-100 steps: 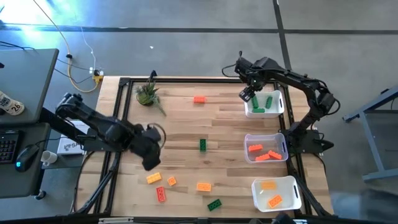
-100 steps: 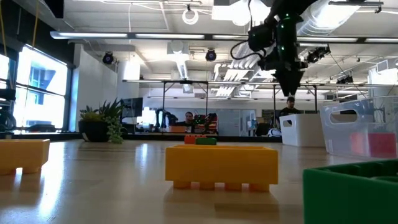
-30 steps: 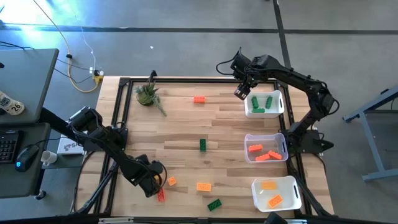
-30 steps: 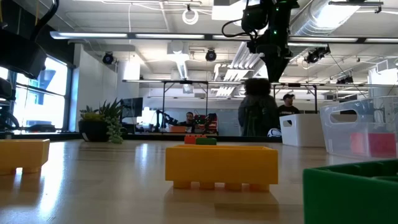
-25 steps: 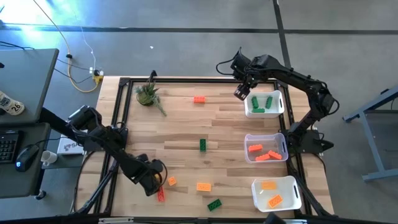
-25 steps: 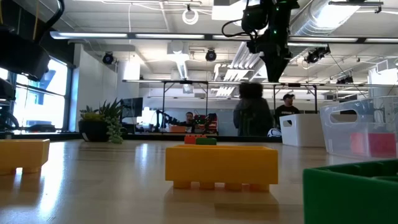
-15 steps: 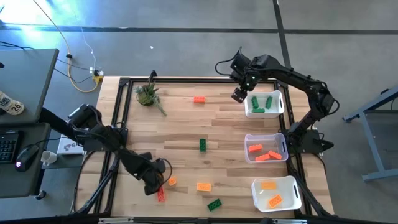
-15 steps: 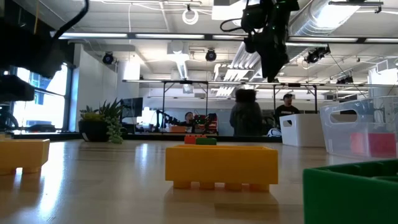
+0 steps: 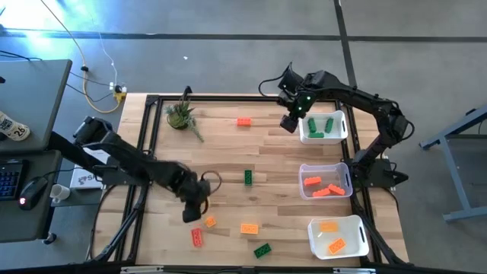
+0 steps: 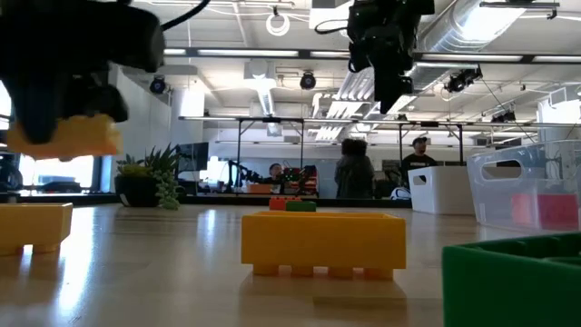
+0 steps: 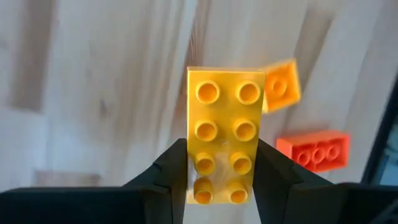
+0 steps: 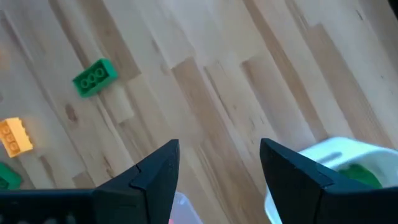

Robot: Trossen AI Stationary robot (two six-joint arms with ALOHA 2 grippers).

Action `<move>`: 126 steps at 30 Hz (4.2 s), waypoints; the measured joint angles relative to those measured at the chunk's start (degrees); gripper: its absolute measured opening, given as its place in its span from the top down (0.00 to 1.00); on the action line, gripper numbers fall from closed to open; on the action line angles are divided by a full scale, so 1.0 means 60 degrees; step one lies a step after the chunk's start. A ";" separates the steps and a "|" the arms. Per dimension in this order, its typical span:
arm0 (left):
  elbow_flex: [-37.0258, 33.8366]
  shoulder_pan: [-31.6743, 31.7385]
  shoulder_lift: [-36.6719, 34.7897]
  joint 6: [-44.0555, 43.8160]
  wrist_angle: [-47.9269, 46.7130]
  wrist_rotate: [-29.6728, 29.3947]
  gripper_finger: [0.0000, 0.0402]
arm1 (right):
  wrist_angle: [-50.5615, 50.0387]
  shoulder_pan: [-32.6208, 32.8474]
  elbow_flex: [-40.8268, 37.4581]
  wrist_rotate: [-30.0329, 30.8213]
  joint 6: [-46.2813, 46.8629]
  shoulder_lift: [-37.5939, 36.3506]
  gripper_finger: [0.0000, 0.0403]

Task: Sort & place blocks by color
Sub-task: Put the yellow game piece into the bottom white bin

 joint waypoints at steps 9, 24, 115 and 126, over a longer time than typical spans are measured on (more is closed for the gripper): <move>0.0011 0.1768 -0.0832 0.1546 0.1166 0.0993 0.72 | 0.1236 0.1092 0.0000 0.0004 -0.0621 0.0004 0.48; 0.0018 0.3712 -0.0957 0.2998 0.3105 0.4762 0.71 | 0.3611 0.3459 0.0000 -0.0123 -0.3020 0.0004 0.48; 0.0025 0.7415 -0.0942 0.2254 0.8234 0.6947 0.47 | 0.1908 0.6491 0.0006 0.0598 0.5065 0.0284 0.82; 0.0025 0.7658 -0.0942 0.3907 0.6539 0.6674 0.47 | -0.1160 0.9355 0.0004 0.0917 1.0147 0.0284 0.82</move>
